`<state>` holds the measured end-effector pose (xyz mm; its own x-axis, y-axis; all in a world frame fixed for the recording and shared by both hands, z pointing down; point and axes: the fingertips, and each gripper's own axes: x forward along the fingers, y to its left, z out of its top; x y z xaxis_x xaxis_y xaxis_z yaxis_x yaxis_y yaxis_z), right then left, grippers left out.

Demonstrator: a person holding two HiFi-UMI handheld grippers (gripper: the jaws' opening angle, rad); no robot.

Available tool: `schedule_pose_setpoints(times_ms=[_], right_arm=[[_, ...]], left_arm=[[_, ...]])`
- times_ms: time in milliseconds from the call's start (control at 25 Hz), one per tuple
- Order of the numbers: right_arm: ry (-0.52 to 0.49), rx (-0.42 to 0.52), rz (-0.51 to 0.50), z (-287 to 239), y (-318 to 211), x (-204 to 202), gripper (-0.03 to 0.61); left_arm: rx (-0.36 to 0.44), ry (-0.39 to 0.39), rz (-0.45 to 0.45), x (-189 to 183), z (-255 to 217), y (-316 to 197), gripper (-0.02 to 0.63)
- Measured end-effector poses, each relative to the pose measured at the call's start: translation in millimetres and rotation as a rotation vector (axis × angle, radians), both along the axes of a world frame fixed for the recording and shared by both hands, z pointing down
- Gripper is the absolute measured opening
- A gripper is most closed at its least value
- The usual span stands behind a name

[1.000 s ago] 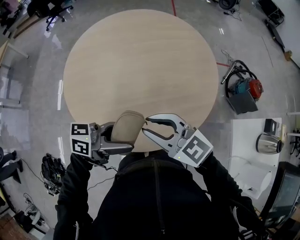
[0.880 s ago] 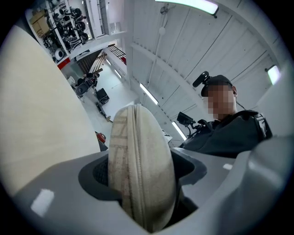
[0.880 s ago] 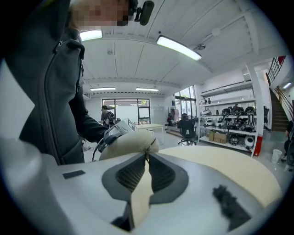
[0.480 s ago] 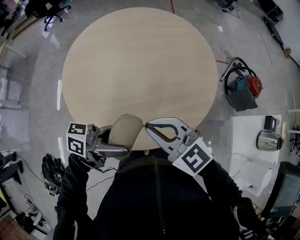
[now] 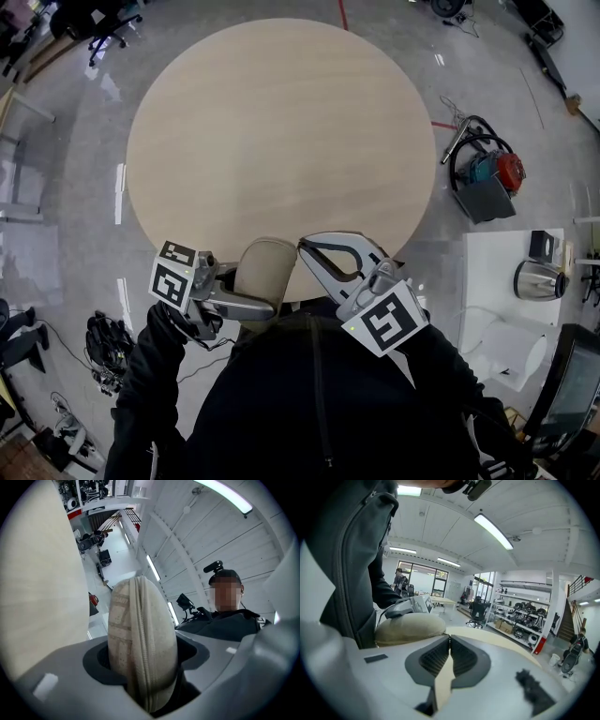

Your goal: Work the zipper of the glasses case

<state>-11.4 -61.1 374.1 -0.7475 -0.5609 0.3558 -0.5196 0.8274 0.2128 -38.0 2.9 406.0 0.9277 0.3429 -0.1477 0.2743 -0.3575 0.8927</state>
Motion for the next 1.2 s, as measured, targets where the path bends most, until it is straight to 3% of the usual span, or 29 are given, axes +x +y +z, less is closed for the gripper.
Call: schedule_pose_setpoints(times_ms=[160, 520, 680, 800, 920, 1040, 1200], right_arm=[[0.006, -0.066, 0.023, 11, -9, 6, 0.011], [0.119, -0.088, -0.097, 25, -12, 15, 0.011], [0.006, -0.075, -0.036, 10, -23, 14, 0.011], [-0.146, -0.115, 0.077, -13, -36, 18, 0.009], [-0.274, -0.151, 0.189, -28, -49, 32, 0.009], [-0.347, -0.149, 0.264, -37, -57, 44, 0.01], [-0.351, -0.104, 0.335, -42, -61, 48, 0.009]], left_arm=[[0.007, -0.033, 0.045, 11, 8, 2, 0.305], [-0.042, -0.043, 0.13, 26, 14, 10, 0.305], [-0.008, 0.001, 0.116, 28, 9, -1, 0.311], [-0.052, 0.157, -0.004, 21, -9, -26, 0.314], [-0.171, 0.325, -0.25, -1, -12, -64, 0.319], [-0.307, 0.391, -0.491, -13, 5, -87, 0.336], [-0.438, 0.434, -0.605, 4, 0, -83, 0.365]])
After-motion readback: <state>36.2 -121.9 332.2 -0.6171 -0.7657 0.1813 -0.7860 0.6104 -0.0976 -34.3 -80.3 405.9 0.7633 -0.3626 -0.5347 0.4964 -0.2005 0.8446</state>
